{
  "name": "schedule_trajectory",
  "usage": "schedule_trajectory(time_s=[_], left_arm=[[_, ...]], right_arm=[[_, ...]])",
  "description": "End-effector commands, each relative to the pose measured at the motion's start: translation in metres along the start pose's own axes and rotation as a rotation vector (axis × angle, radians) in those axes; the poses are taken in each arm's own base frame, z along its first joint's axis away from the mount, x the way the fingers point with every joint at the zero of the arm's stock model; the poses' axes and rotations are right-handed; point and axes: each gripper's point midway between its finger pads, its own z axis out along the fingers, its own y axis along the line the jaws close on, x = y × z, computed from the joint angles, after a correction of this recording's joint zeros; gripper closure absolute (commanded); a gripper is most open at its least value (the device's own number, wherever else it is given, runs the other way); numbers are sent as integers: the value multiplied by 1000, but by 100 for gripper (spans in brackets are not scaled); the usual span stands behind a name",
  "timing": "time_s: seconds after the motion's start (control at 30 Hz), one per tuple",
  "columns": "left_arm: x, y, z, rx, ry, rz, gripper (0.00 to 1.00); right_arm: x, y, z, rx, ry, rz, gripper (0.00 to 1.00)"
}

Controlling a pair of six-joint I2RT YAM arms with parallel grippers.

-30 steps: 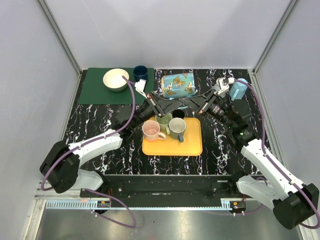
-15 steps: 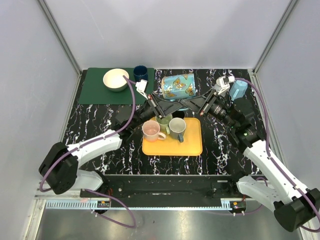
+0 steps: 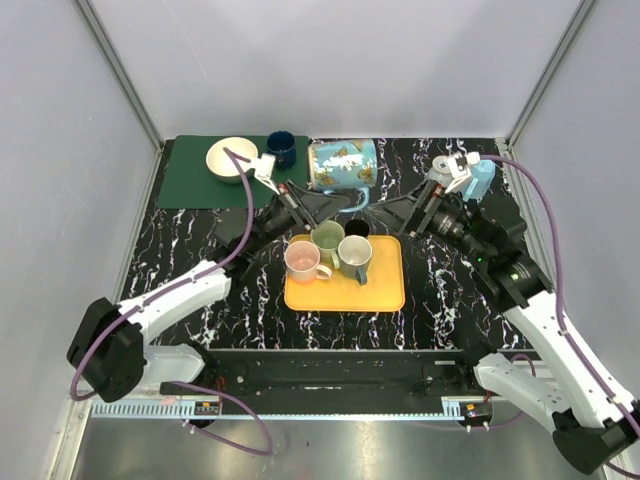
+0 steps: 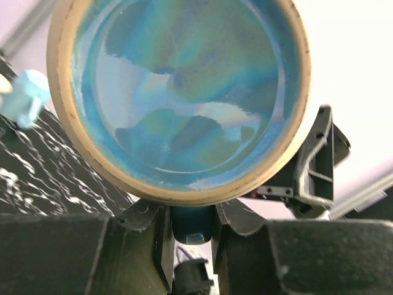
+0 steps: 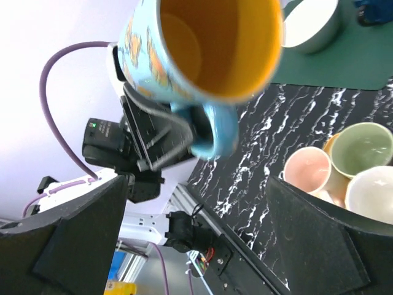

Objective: Turn the mug right side up

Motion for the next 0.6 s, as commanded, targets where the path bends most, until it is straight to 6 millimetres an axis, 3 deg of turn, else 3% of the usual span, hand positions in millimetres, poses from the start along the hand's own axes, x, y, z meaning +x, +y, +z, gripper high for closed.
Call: schedule_trajectory(time_s=[0.0,0.1,0.13,0.2,0.27,0.3,0.33,0.4,0.43,0.5,0.57], left_arm=[[-71,-83,-3,204,-187,209,100],[-86,-91,6,181,-197,281,100],[-88,-87,12,144,-185,298,100],[-99,-68,30,2,-143,385,100],[-99,-23,52,-169,-60,425,100],[-106,-18,59,-227,-26,477,100],[-101,15,69,-310,20,487,100],[-109,32,77,-392,41,528,100],[-102,58,81,-453,79,525,100],[-107,75,85,-536,92,572,100],[-103,113,89,-641,119,603,100]], right_arm=[[-15,-5,-30,137,-72,-102,0],[-17,-11,-48,194,-112,-130,0],[-15,-19,-53,238,-112,-129,0],[-30,-24,-69,319,-188,-164,0],[-41,-41,-89,466,-241,-193,0],[-45,-47,-96,513,-254,-202,0],[-46,-51,-105,565,-256,-209,0],[-55,-59,-119,645,-301,-228,0],[-57,-60,-124,661,-311,-234,0],[-62,-61,-133,691,-345,-247,0],[-68,-61,-142,731,-362,-263,0]])
